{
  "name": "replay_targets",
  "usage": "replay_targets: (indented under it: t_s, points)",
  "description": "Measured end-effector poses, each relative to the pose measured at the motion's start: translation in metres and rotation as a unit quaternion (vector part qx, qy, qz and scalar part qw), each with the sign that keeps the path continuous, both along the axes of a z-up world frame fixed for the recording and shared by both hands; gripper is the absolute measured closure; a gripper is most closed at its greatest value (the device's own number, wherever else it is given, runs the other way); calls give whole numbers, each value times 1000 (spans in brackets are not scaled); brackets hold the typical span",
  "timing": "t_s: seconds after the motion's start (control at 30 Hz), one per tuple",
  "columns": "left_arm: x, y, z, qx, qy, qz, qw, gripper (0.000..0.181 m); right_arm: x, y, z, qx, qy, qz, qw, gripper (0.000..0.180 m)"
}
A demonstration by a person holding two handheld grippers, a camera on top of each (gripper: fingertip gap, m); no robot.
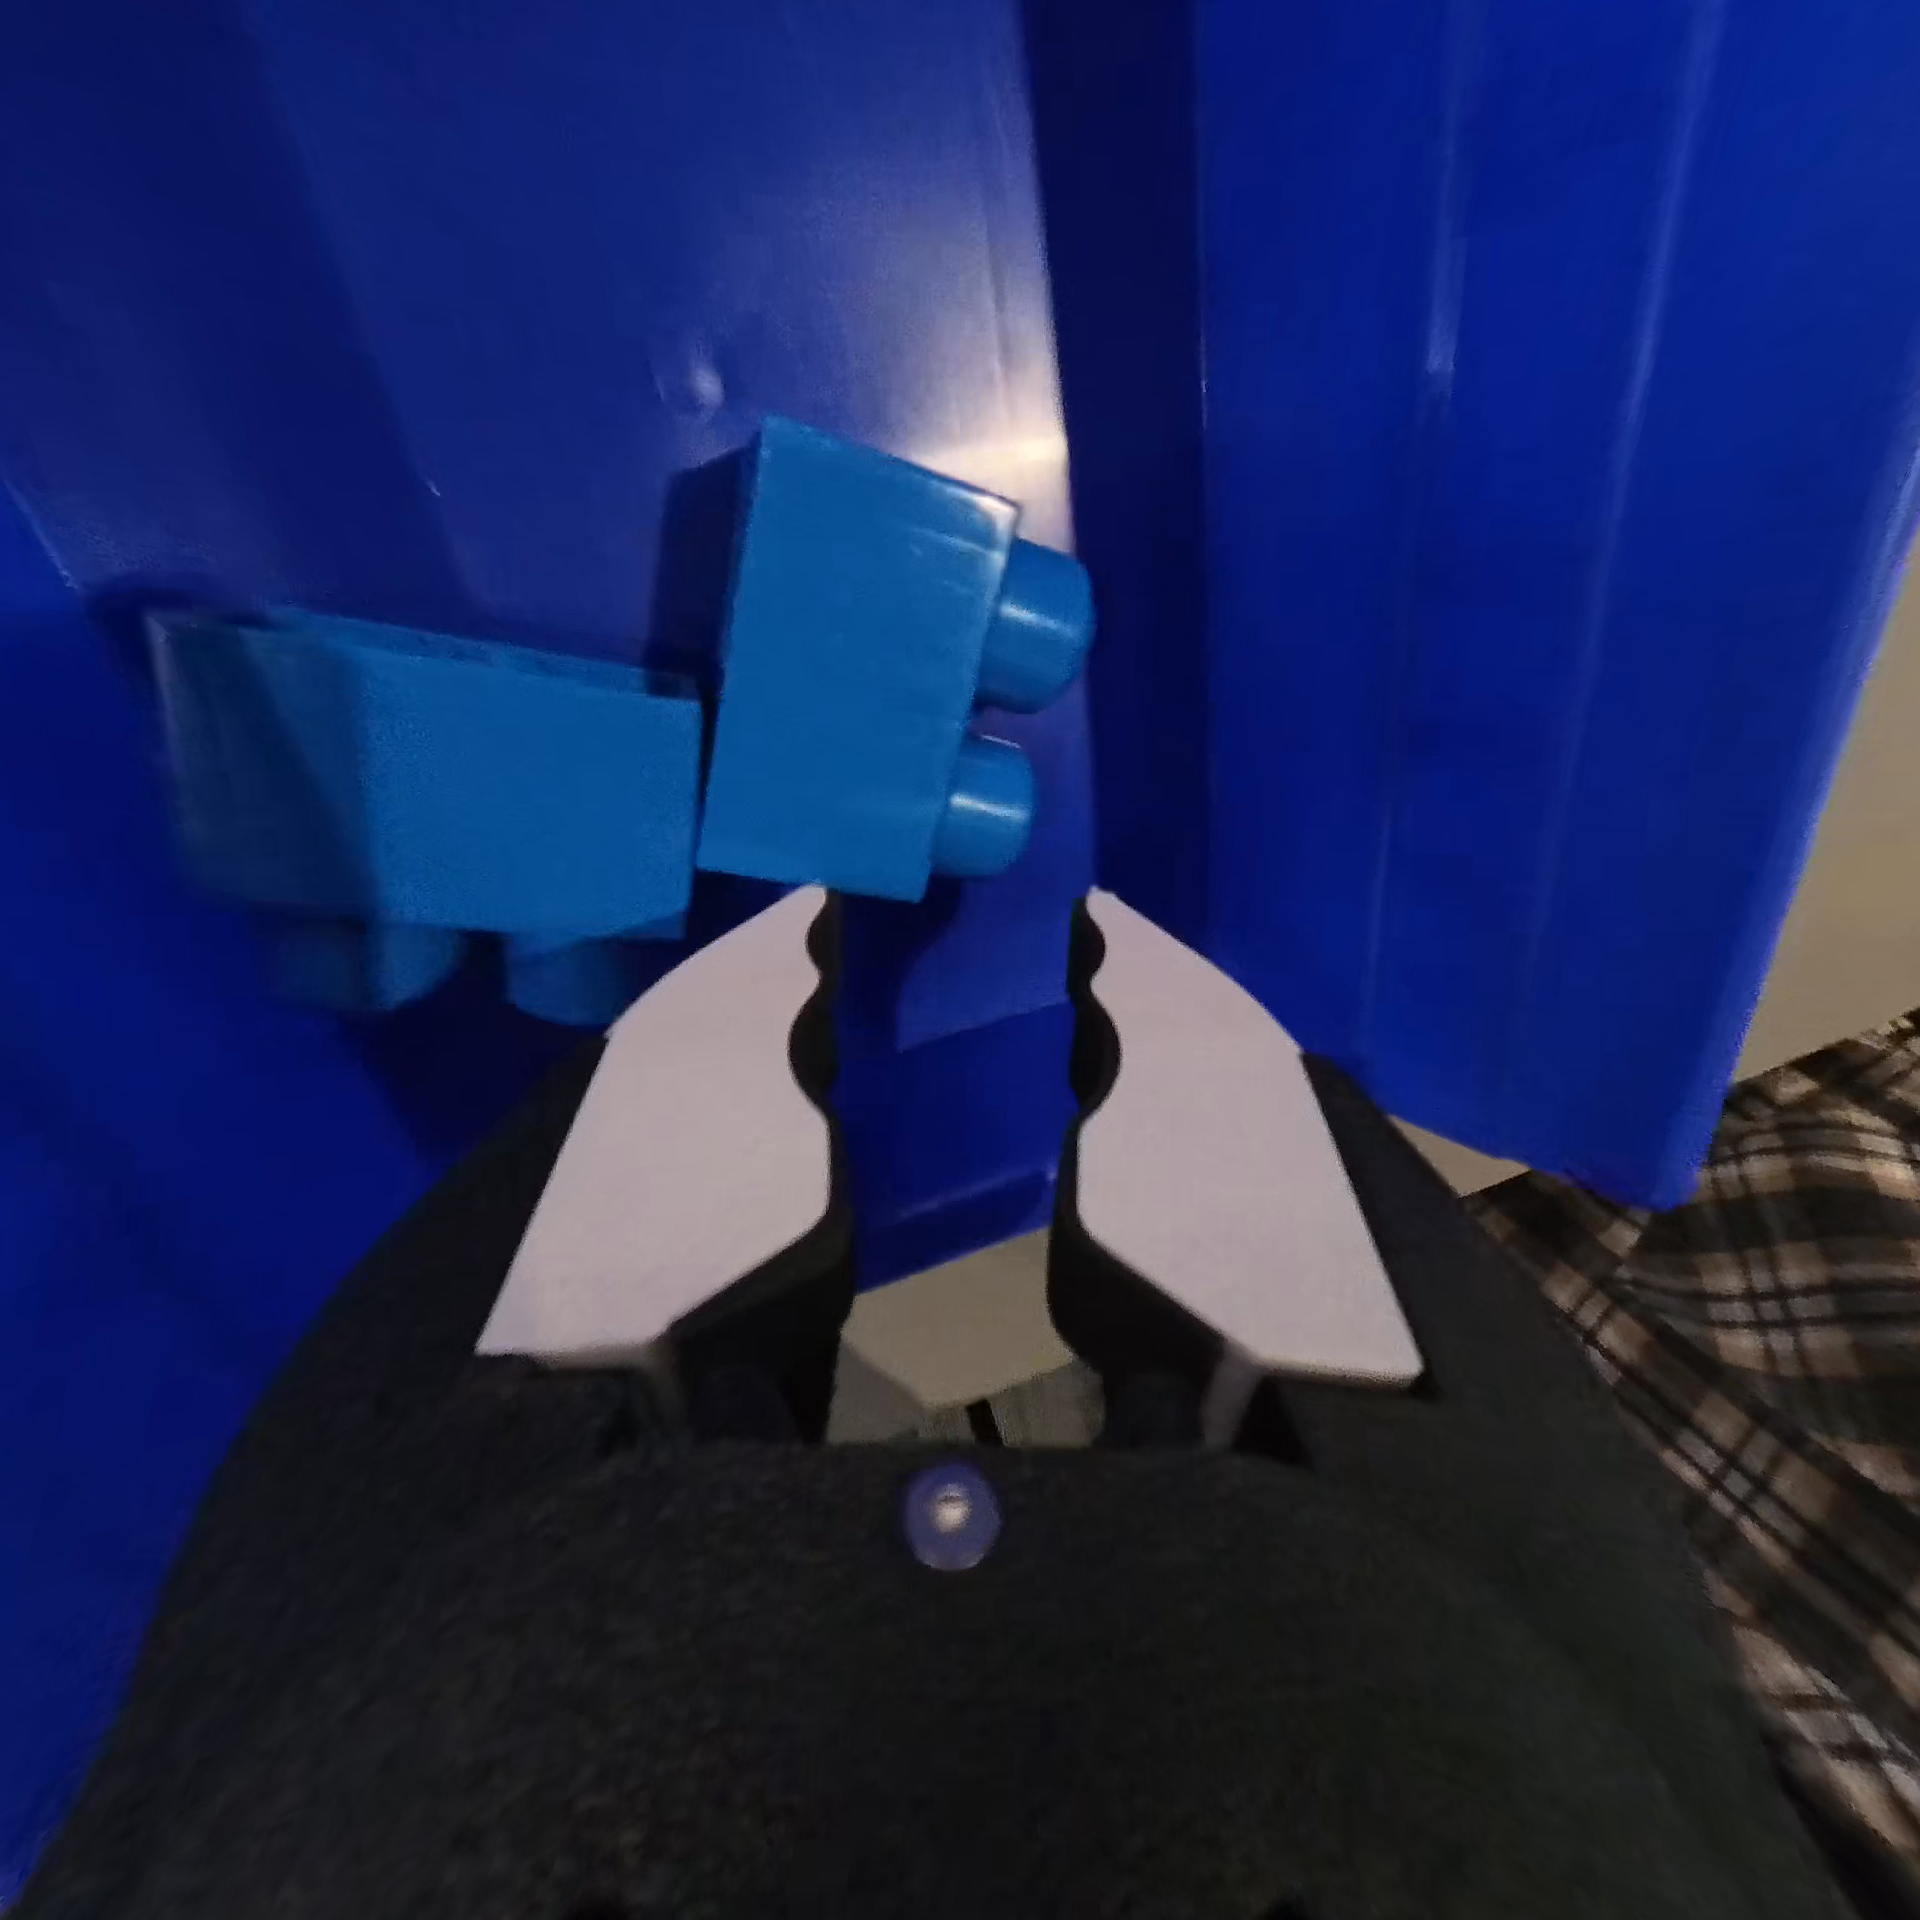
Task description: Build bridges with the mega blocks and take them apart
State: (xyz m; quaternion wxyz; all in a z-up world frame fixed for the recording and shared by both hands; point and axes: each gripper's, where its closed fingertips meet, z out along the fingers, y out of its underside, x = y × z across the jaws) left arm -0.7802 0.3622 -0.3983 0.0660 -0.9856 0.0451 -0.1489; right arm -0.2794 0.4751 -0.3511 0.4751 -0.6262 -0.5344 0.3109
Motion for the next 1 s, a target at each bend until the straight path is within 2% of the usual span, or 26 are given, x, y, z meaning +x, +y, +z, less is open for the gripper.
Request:
replay_targets:
  t_s: [0.17, 0.33, 0.4, 0.5, 0.6, 0.73, 1.0]
  points:
    - [-7, 37, 4, 34, 7, -15, 999, 138, -2, -1, 2, 1, 6, 3, 1000, 125]
    - [-17, 75, 27, 130, 46, -24, 990, 139, -2, -2, 3, 14, 3, 2, 1000, 125]
    - [-27, 81, 45, 177, 76, -5, 981, 141, 0, 0, 3, 19, 2, -4, 1000, 126]
    - [-24, 69, 58, 217, 91, 18, 972, 141, 1, 1, 4, 23, 2, -7, 1000, 126]
    - [-9, 50, 48, 233, 90, 22, 968, 140, -1, 0, 6, 27, 2, -4, 1000, 126]
    - [-2, 35, 18, 195, 106, 22, 975, 140, -5, -4, 7, 27, 4, 2, 1000, 126]
    - [-2, 43, -6, 151, 88, 55, 983, 140, -4, -4, 7, 28, 4, 0, 1000, 126]
